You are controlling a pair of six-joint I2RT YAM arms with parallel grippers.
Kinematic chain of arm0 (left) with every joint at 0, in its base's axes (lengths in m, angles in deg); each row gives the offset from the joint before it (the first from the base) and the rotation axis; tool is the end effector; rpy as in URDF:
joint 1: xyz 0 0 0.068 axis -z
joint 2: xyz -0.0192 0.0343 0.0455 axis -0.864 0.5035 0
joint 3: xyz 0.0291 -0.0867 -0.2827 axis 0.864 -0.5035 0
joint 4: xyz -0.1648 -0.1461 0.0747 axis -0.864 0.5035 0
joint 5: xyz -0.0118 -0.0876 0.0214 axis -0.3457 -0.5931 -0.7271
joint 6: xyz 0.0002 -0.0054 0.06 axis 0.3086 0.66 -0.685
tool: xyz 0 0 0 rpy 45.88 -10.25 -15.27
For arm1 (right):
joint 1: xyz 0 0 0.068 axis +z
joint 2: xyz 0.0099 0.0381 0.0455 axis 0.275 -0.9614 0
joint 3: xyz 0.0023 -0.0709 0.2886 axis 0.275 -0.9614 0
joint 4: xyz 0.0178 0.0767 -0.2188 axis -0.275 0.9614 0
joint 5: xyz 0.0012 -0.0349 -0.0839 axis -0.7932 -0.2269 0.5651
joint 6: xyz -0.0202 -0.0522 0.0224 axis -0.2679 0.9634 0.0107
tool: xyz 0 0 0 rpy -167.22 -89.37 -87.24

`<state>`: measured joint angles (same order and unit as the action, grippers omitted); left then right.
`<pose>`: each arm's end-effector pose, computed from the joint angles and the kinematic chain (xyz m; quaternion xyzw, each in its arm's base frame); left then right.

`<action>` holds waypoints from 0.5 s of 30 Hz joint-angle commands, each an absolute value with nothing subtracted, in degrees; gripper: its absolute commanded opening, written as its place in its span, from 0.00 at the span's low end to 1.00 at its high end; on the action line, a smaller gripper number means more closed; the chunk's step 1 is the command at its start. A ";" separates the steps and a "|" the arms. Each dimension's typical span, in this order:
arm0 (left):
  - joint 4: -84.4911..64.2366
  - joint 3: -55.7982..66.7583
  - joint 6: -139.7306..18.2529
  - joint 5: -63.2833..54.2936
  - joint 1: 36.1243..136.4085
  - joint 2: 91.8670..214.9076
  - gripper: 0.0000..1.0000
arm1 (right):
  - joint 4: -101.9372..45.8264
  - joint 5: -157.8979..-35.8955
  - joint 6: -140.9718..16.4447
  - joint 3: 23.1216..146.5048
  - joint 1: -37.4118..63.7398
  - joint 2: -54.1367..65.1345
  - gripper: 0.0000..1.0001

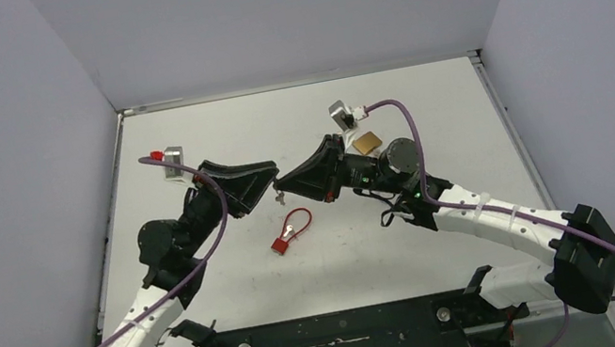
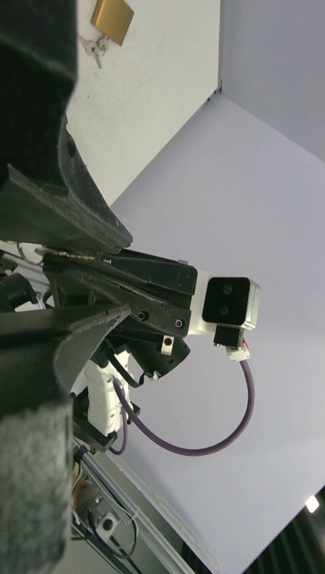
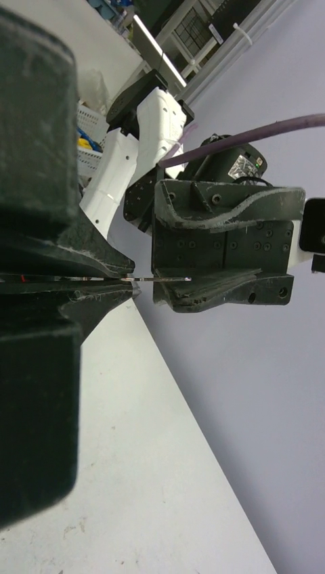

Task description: Unlock with the key

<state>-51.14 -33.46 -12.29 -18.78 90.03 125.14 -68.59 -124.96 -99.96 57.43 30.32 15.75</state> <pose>0.1176 -0.0884 0.3885 0.0354 0.5230 -0.6693 0.5265 0.1544 0.1993 0.3926 -0.2557 0.5599 0.6735 0.4093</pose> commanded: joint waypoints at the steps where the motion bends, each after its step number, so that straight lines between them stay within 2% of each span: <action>1: -45.39 -31.85 -15.99 -18.46 89.91 121.79 0.37 | -65.50 -127.75 -96.26 60.74 29.86 17.28 0.00; 10: -31.17 -27.97 -21.84 -23.14 89.91 122.04 0.39 | -62.81 -132.42 -95.46 60.51 29.50 18.64 0.00; 15: -29.52 -25.93 -23.33 -26.81 89.83 123.27 0.18 | -62.67 -133.11 -96.12 60.55 29.22 18.76 0.00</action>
